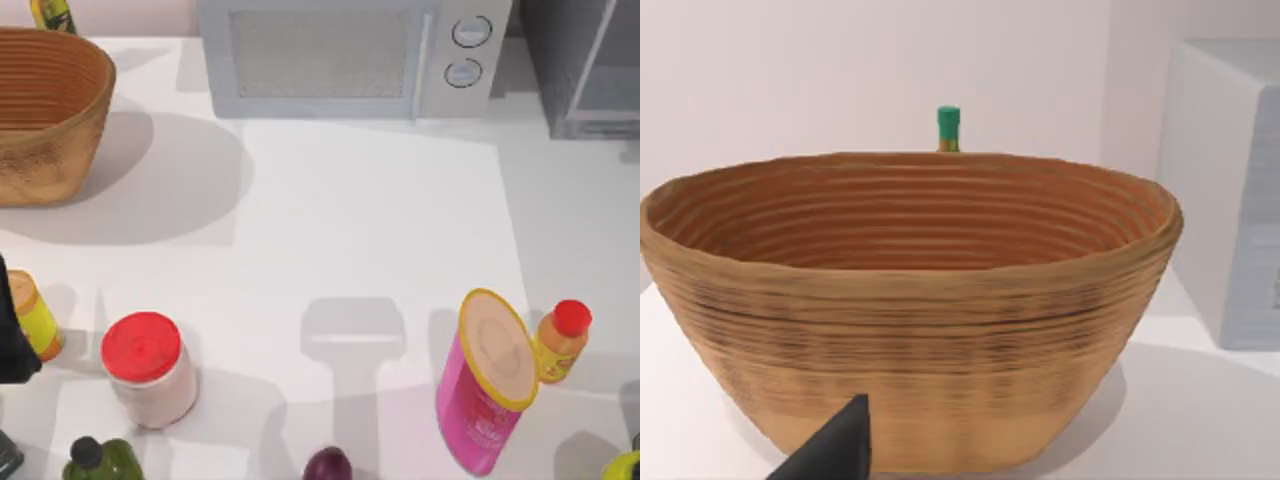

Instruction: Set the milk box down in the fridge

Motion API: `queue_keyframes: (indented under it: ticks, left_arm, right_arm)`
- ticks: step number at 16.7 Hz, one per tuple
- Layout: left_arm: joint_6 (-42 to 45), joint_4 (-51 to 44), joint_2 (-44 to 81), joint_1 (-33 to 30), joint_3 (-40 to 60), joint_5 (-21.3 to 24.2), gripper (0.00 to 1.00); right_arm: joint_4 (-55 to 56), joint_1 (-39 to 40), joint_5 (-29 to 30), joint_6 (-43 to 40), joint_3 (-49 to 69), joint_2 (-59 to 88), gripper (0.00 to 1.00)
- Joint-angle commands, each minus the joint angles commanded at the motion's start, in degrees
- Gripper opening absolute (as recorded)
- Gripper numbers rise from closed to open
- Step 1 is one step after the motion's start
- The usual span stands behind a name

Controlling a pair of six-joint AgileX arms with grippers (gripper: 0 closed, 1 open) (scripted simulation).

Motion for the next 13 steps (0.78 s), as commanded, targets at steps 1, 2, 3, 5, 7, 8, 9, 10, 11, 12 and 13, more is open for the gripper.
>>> queue_keyframes:
  ticks: [1, 2, 3, 5, 7, 8, 9, 10, 11, 12, 13]
  left_arm:
    - [0.00, 0.00, 0.00, 0.00, 0.00, 0.00, 1.00]
    - [0.00, 0.00, 0.00, 0.00, 0.00, 0.00, 1.00]
    - [0.00, 0.00, 0.00, 0.00, 0.00, 0.00, 1.00]
    - [0.00, 0.00, 0.00, 0.00, 0.00, 0.00, 1.00]
    - [0.00, 0.00, 0.00, 0.00, 0.00, 0.00, 1.00]
    - [0.00, 0.00, 0.00, 0.00, 0.00, 0.00, 1.00]
    - [0.00, 0.00, 0.00, 0.00, 0.00, 0.00, 1.00]
    - [0.00, 0.00, 0.00, 0.00, 0.00, 0.00, 1.00]
    - [0.00, 0.00, 0.00, 0.00, 0.00, 0.00, 1.00]
    - [0.00, 0.00, 0.00, 0.00, 0.00, 0.00, 1.00]
    - [0.00, 0.00, 0.00, 0.00, 0.00, 0.00, 1.00]
  right_arm:
    - [0.00, 0.00, 0.00, 0.00, 0.00, 0.00, 0.00]
    - [0.00, 0.00, 0.00, 0.00, 0.00, 0.00, 0.00]
    - [0.00, 0.00, 0.00, 0.00, 0.00, 0.00, 0.00]
    - [-0.24, 0.32, 0.06, 0.10, -0.14, 0.01, 0.00]
    - [-1.50, 0.46, 0.25, 0.11, 1.79, 1.19, 0.00]
    - [-2.60, 0.58, 0.43, 0.10, 3.58, 2.20, 0.00]
    - [-3.91, 0.73, 0.65, 0.09, 5.80, 3.39, 0.00]
    - [-5.42, 0.90, 0.90, 0.07, 8.39, 4.71, 0.00]
    - [-7.08, 1.11, 1.17, 0.05, 11.28, 6.10, 0.00]
    - [-8.85, 1.36, 1.45, 0.04, 14.35, 7.50, 0.00]
    - [-10.69, 1.64, 1.74, 0.02, 17.52, 8.86, 0.00]
